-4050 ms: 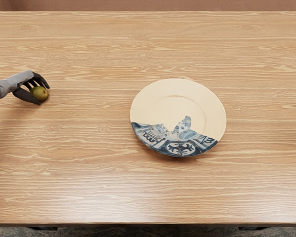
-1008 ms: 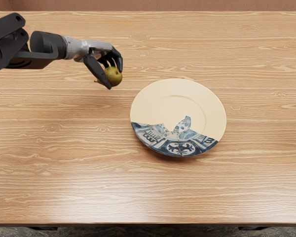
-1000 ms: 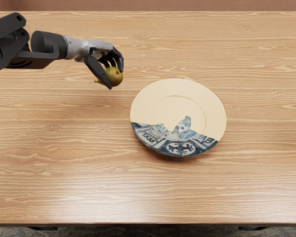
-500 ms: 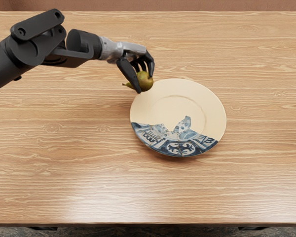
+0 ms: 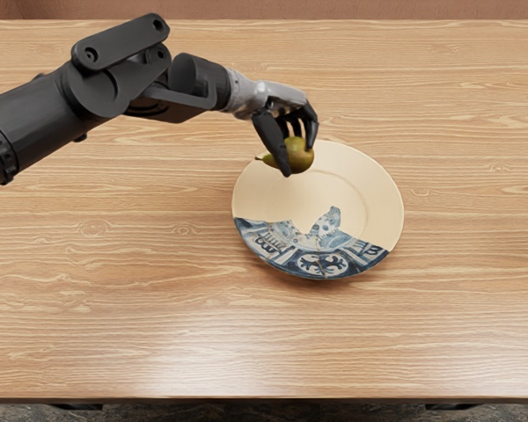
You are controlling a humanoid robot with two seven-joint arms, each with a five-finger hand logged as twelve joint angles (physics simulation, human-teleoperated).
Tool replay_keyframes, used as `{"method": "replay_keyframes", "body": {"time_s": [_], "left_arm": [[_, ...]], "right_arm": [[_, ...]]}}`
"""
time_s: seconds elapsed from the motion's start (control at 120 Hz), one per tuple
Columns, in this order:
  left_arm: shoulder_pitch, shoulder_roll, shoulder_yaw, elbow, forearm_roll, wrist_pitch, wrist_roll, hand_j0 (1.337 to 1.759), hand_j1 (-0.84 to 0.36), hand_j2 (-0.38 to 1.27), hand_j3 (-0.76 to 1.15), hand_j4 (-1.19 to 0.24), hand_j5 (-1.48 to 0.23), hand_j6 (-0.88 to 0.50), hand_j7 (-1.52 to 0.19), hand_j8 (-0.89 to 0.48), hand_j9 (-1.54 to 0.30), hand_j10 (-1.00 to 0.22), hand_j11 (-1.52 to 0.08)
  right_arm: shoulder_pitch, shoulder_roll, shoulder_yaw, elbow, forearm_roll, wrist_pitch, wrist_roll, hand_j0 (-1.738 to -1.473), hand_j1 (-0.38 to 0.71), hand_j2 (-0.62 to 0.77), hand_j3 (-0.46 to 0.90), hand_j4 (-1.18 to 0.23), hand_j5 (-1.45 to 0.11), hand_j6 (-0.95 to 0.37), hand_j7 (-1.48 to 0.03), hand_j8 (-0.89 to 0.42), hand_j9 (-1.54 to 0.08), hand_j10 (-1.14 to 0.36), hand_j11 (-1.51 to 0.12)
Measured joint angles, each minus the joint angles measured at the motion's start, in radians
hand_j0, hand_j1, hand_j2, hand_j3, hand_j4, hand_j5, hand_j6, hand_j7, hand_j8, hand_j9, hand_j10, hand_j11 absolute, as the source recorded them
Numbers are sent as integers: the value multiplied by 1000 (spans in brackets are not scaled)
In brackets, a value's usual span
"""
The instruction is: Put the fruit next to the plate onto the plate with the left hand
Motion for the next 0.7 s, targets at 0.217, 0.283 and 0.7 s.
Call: {"method": "replay_keyframes", "body": {"time_s": [0.217,0.283,0.7], "left_arm": [[-5,0,0,-1,-1,0,22,1653,-244,281,0,-769,-1151,-366,-1124,-401,-1092,-526,-1090],[-4,0,0,-2,-4,0,26,1653,-244,283,0,-770,-1151,-366,-1124,-401,-1092,-527,-1090],[2,0,-3,-25,-122,0,29,1653,-246,284,0,-772,-1151,-364,-1125,-399,-1093,-523,-1092]], "right_arm": [[0,0,-2,-1,0,-1,0,-1658,-317,-5,0,-26,-34,-26,-34,-26,-34,-26,-34],[0,0,-2,-1,0,-1,0,-1658,-317,-5,0,-26,-34,-26,-34,-26,-34,-26,-34],[-1,0,-3,-1,0,-1,0,-1658,-317,-5,0,-27,-35,-26,-35,-27,-35,-27,-35]]}}
